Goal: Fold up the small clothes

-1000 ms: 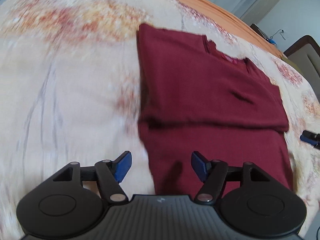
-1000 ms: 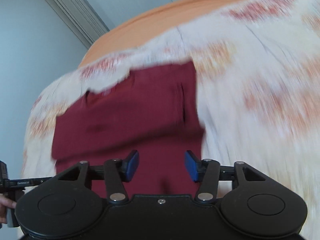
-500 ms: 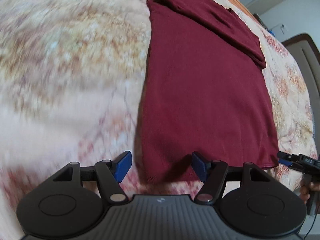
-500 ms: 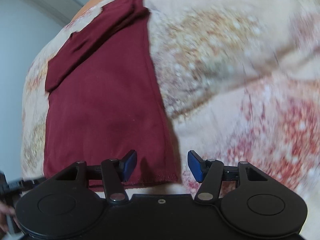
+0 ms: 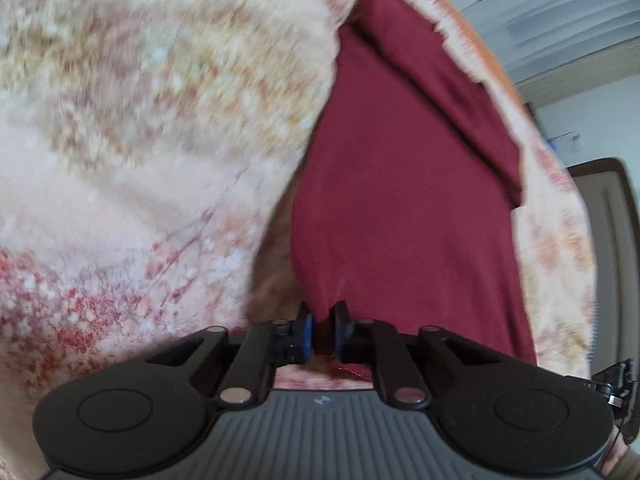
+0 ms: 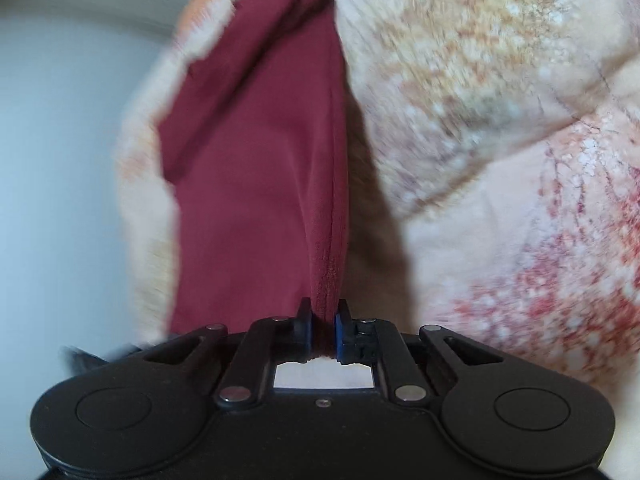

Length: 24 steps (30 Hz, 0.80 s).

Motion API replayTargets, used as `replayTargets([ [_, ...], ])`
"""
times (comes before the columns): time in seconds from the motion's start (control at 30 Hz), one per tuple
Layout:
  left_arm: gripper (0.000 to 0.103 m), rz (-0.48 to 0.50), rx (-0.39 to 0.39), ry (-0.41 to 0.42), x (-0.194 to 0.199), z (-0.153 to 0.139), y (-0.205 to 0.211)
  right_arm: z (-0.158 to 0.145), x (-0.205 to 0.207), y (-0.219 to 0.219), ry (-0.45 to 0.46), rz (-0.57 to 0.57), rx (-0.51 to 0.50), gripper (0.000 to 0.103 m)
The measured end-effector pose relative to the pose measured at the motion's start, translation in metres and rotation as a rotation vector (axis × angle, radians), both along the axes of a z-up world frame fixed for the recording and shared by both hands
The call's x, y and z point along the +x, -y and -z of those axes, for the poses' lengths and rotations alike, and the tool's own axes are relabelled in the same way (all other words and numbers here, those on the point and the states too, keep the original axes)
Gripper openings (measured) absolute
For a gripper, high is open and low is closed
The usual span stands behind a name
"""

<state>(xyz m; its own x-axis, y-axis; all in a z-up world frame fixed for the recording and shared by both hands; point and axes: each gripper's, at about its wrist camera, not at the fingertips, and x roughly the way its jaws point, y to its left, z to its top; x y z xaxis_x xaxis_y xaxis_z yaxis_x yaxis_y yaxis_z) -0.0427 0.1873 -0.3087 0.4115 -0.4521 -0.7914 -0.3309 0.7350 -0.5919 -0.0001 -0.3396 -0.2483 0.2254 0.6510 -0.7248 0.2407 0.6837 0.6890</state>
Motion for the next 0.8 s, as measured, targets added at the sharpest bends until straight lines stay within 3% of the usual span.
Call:
replayTargets([
  [0.07, 0.007, -0.031, -0.003, 0.026, -0.007, -0.012, -0.008, -0.001, -0.004, 0.008, -0.019, 0.026, 0.028, 0.01],
  [0.1, 0.006, -0.041, 0.02, 0.009, -0.011, -0.012, -0.011, 0.003, -0.005, 0.009, -0.034, 0.005, -0.004, 0.01],
  [0.23, 0.006, 0.036, 0.164, -0.152, -0.012, 0.014, 0.0, 0.029, -0.008, -0.011, -0.097, -0.122, -0.184, 0.011],
  [0.3, 0.006, 0.045, 0.205, -0.164, -0.007, 0.015, 0.007, 0.031, -0.006, -0.02, -0.089, -0.115, -0.218, 0.015],
  [0.33, 0.007, 0.042, 0.22, -0.167, -0.004, 0.013, 0.009, 0.03, -0.005, -0.025, -0.08, -0.112, -0.243, 0.024],
  [0.4, 0.018, 0.046, 0.236, -0.164, 0.002, 0.008, 0.013, 0.023, -0.004, -0.031, -0.046, -0.113, -0.255, 0.031],
  [0.47, 0.028, 0.081, 0.268, -0.151, 0.005, 0.0, 0.015, 0.015, -0.003, -0.033, -0.018, -0.118, -0.265, 0.051],
  [0.5, 0.039, 0.109, 0.292, -0.135, 0.007, -0.005, 0.017, 0.008, -0.002, -0.034, 0.007, -0.121, -0.286, 0.054],
  [0.53, 0.044, 0.141, 0.32, -0.114, 0.006, -0.012, 0.018, 0.002, -0.001, -0.034, 0.033, -0.124, -0.31, 0.055],
  [0.6, 0.051, 0.232, 0.395, -0.059, 0.004, -0.027, 0.028, -0.012, -0.004, -0.033, 0.081, -0.124, -0.349, 0.057],
  [0.67, 0.051, 0.368, 0.481, 0.002, -0.002, -0.037, 0.035, -0.023, -0.006, -0.033, 0.126, -0.114, -0.391, 0.06],
  [0.8, 0.051, 0.779, 0.724, 0.153, -0.009, -0.04, 0.067, -0.047, -0.014, -0.035, 0.18, -0.044, -0.429, 0.064],
])
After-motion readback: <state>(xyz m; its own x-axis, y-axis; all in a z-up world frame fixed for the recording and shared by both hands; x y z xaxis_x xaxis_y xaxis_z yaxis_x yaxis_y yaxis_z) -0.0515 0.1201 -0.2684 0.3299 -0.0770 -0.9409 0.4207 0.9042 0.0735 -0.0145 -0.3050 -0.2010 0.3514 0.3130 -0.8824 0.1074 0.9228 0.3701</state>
